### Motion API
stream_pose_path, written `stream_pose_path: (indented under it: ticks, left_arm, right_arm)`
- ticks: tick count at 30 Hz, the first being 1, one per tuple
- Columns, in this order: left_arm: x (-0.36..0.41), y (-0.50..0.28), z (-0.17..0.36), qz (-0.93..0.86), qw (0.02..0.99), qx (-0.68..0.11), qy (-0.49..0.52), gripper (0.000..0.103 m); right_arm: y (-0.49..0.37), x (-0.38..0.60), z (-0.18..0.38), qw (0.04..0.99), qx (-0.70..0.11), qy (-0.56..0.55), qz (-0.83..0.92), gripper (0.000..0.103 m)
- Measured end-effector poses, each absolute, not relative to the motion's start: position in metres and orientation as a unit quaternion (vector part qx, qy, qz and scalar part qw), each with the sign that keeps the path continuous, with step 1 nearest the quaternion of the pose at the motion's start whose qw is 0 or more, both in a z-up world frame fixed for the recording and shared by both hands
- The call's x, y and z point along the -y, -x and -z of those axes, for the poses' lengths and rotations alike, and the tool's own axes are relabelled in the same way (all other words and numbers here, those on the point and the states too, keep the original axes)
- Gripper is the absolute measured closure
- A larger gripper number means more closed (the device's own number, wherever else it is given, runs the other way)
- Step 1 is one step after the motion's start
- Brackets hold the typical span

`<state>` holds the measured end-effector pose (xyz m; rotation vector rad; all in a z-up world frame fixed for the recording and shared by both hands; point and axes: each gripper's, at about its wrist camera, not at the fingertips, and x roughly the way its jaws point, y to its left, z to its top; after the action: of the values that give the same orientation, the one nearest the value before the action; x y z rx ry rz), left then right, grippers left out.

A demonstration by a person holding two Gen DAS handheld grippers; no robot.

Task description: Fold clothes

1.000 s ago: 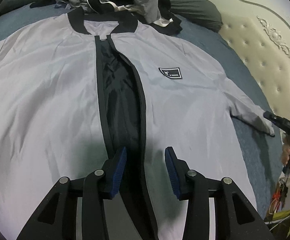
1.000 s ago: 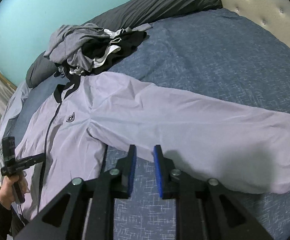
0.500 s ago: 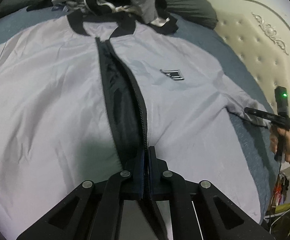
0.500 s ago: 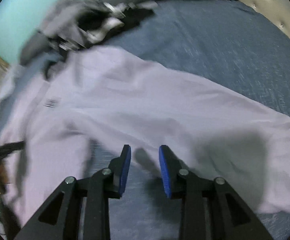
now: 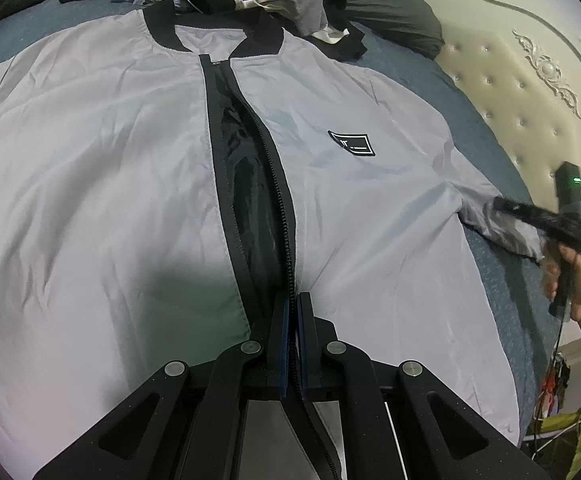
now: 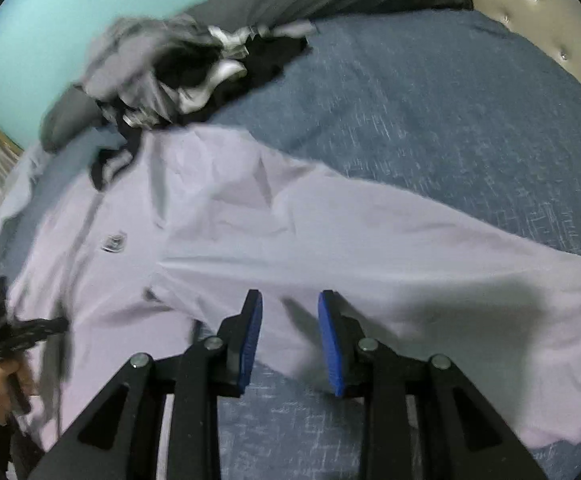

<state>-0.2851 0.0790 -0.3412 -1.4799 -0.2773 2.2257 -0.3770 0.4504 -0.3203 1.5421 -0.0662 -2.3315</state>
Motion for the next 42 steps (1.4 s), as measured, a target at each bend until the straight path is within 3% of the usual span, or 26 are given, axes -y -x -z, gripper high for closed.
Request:
stream_pose_path:
  ticks: [4,9,14,21,23,28,31,32,33,34,42]
  left_arm:
    - [-0.08,0.284,0.341,-0.807,0.226,0.097,0.537,0.098]
    - [-0.079,0.284,0.336,-0.809,0.231,0.09,0.532,0.098]
    - [-0.08,0.283,0.33,-0.813,0.235,0.087,0.526,0.098]
    - [-0.083,0.278,0.318,-0.821,0.232,0.081,0.515,0.094]
    - [-0.085,0.277,0.315,-0.822,0.231,0.079,0.514,0.092]
    - [-0.089,0.274,0.309,-0.825,0.229,0.075,0.511,0.092]
    - [-0.091,0.273,0.305,-0.826,0.228,0.073,0.51,0.092]
    - [-0.092,0.272,0.304,-0.827,0.227,0.072,0.509,0.092]
    - [-0.093,0.272,0.305,-0.827,0.227,0.071,0.51,0.092]
    - [-0.093,0.272,0.306,-0.826,0.227,0.071,0.511,0.092]
    - [-0.091,0.27,0.313,-0.823,0.224,0.073,0.516,0.092]
  right_arm:
    - [0.381,-0.453,0.346,0.159,0.018,-0.57,0.806,0.074]
    - [0.365,-0.489,0.316,0.156,0.047,-0.536,0.829,0.074]
    - [0.329,-0.584,0.285,0.074,0.093,-0.484,0.867,0.074]
    - [0.281,-0.722,0.275,-0.091,0.173,-0.457,0.868,0.052]
    - [0.27,-0.745,0.282,-0.117,0.205,-0.455,0.859,0.051]
    - [0.265,-0.759,0.299,-0.072,0.261,-0.44,0.856,0.051]
    - [0.269,-0.747,0.305,-0.051,0.266,-0.447,0.853,0.058]
    - [0.271,-0.746,0.305,-0.054,0.261,-0.448,0.853,0.067]
    - [0.272,-0.745,0.304,-0.057,0.255,-0.449,0.854,0.09]
    - [0.273,-0.744,0.303,-0.06,0.249,-0.45,0.856,0.098]
    - [0.266,-0.748,0.299,-0.089,0.219,-0.431,0.871,0.1]
